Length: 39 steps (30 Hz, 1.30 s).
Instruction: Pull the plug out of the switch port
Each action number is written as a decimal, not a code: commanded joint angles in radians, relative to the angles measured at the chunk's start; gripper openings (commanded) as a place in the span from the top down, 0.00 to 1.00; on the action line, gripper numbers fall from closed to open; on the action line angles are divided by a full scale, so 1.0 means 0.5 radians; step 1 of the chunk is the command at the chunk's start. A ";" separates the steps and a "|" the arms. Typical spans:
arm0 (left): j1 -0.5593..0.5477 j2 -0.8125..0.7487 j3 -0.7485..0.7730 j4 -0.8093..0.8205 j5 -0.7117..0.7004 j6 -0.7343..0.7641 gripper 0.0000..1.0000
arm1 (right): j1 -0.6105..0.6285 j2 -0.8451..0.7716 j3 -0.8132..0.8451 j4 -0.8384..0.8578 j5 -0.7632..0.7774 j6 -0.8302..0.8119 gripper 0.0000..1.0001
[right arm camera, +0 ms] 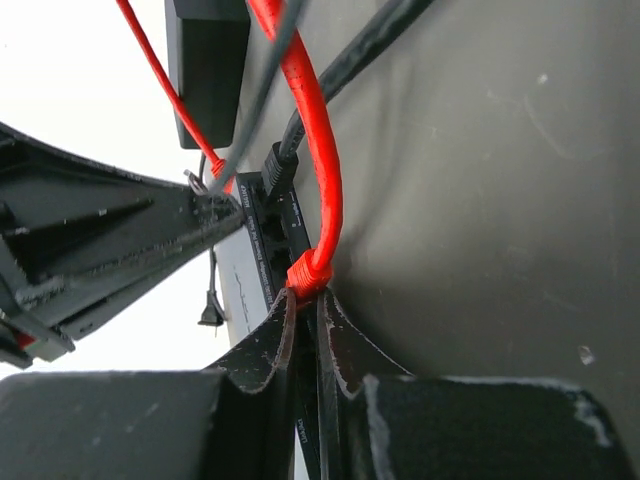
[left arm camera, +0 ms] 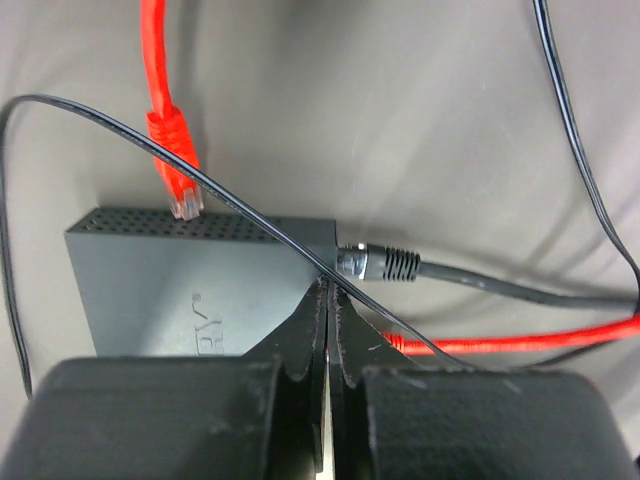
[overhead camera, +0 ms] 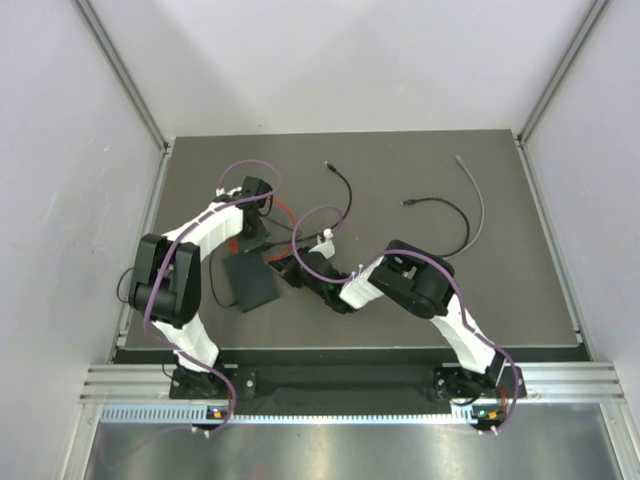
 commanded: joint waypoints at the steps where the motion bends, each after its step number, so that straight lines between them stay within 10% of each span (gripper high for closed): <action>1: -0.002 0.171 -0.066 -0.132 -0.167 -0.011 1.00 | -0.019 0.034 -0.064 0.027 0.108 0.023 1.00; 11: -0.002 0.162 -0.244 -0.024 -0.149 0.026 1.00 | -0.129 -0.015 -0.295 0.242 0.243 0.333 1.00; 22: -0.002 -0.199 -0.217 -0.113 -0.084 0.231 1.00 | -0.215 -0.447 -0.622 0.089 0.041 -0.052 1.00; 39: -0.002 -1.025 -0.266 -0.138 0.603 0.474 0.96 | -0.614 -1.390 -0.200 -1.387 -0.364 -0.897 1.00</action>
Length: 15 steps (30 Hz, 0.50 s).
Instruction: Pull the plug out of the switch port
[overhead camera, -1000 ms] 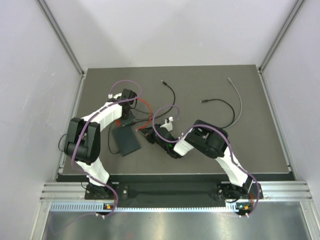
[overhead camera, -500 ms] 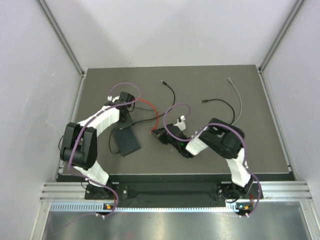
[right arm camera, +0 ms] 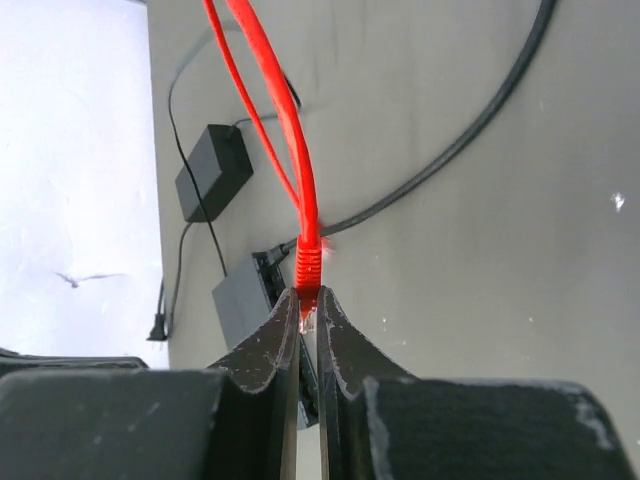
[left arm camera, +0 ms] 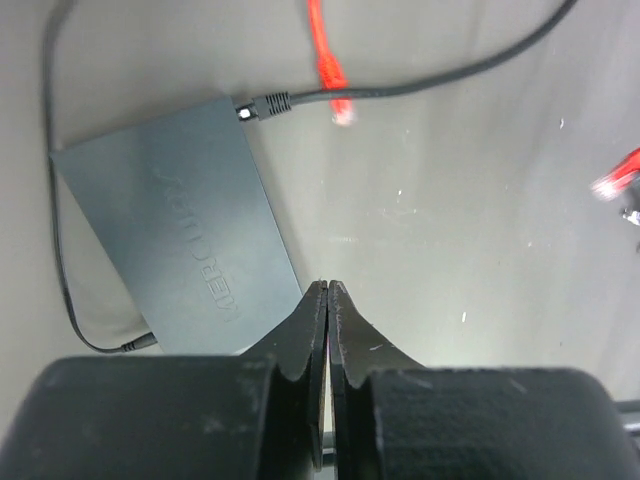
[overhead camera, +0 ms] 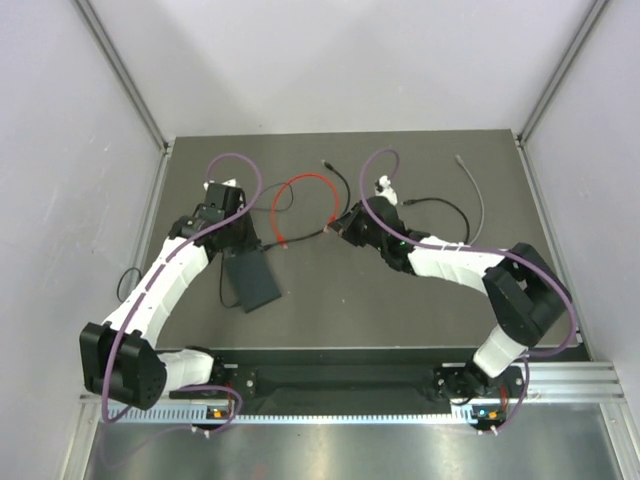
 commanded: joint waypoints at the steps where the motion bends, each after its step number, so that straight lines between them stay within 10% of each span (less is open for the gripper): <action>1: 0.004 -0.053 -0.056 -0.014 0.075 0.060 0.96 | -0.033 -0.182 0.170 -0.279 -0.068 -0.212 1.00; 15: 0.007 -0.053 -0.191 0.066 0.314 0.082 0.96 | -0.713 -0.750 -0.244 0.110 -0.485 0.183 1.00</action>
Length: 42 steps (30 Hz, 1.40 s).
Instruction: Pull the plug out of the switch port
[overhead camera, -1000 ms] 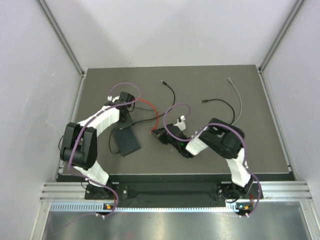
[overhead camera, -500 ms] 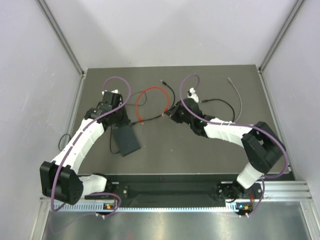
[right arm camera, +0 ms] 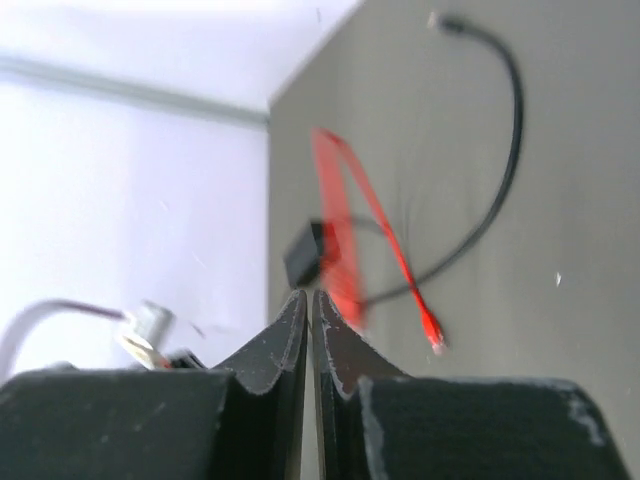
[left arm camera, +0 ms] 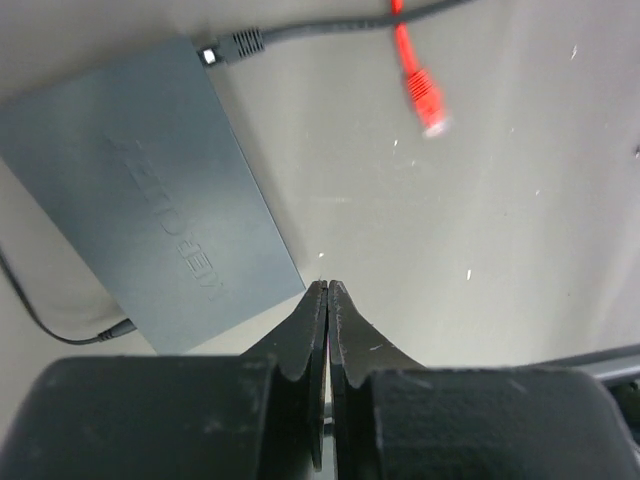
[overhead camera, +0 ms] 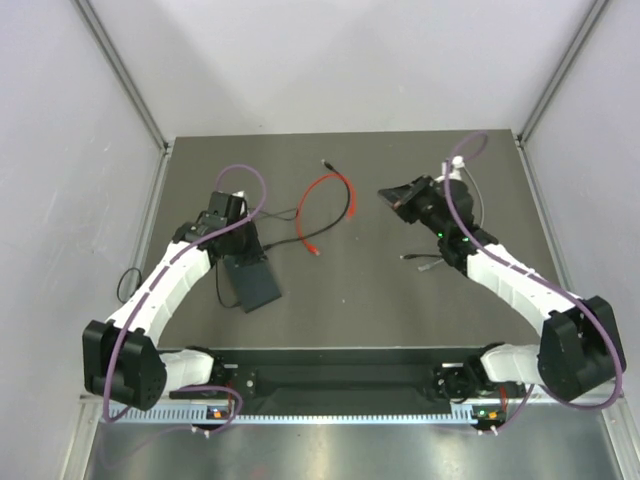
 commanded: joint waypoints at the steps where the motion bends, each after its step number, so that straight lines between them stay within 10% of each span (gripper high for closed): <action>1: 0.004 -0.054 -0.077 0.056 0.131 0.002 0.96 | -0.209 -0.069 -0.122 0.286 -0.142 0.227 1.00; 10: 0.007 -0.241 -0.102 -0.057 0.104 -0.050 0.96 | -0.329 0.320 -0.040 0.570 -0.115 0.366 1.00; 17: 0.004 -0.330 -0.105 -0.149 0.155 -0.029 0.96 | -0.148 1.013 0.996 -0.603 -0.324 -0.893 0.70; 23: 0.004 -0.407 -0.179 -0.039 0.330 -0.124 0.96 | -0.062 1.354 1.368 -0.919 -0.066 -1.380 0.56; 42: 0.004 -0.459 -0.209 -0.005 0.377 -0.189 0.96 | 0.137 1.885 1.773 -0.962 0.450 -1.942 0.68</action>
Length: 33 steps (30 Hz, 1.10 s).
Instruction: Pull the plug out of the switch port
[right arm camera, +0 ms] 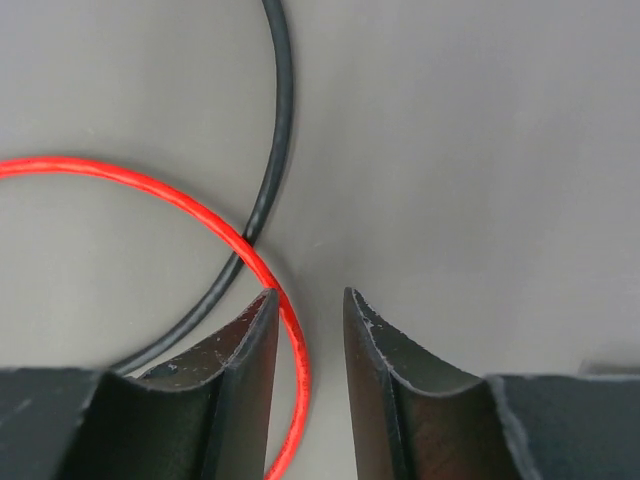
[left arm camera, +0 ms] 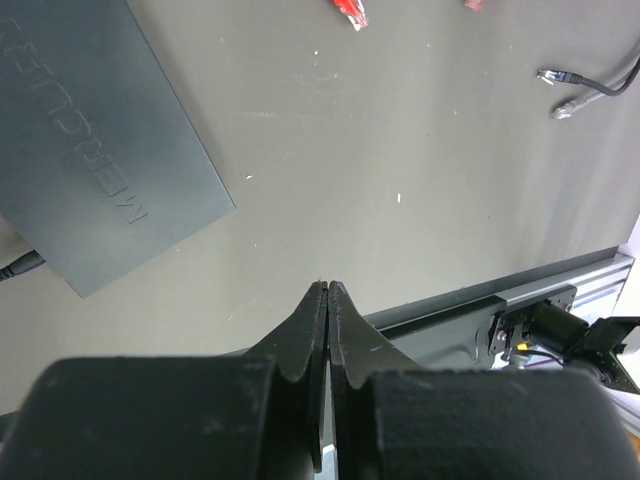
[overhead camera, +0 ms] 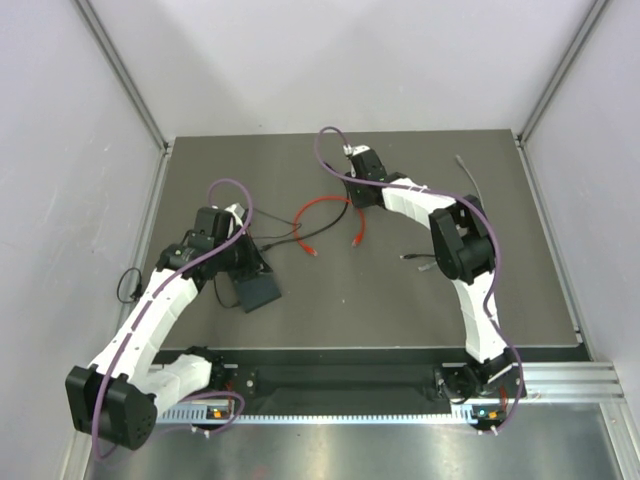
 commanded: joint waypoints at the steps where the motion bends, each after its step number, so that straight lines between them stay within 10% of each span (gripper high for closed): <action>1: 0.004 -0.039 -0.002 0.078 0.014 -0.016 0.96 | 0.033 0.044 0.090 0.019 0.062 -0.061 0.68; 33: 0.004 -0.058 -0.060 0.090 0.038 -0.035 0.96 | 0.045 0.088 0.044 0.120 -0.110 -0.015 0.76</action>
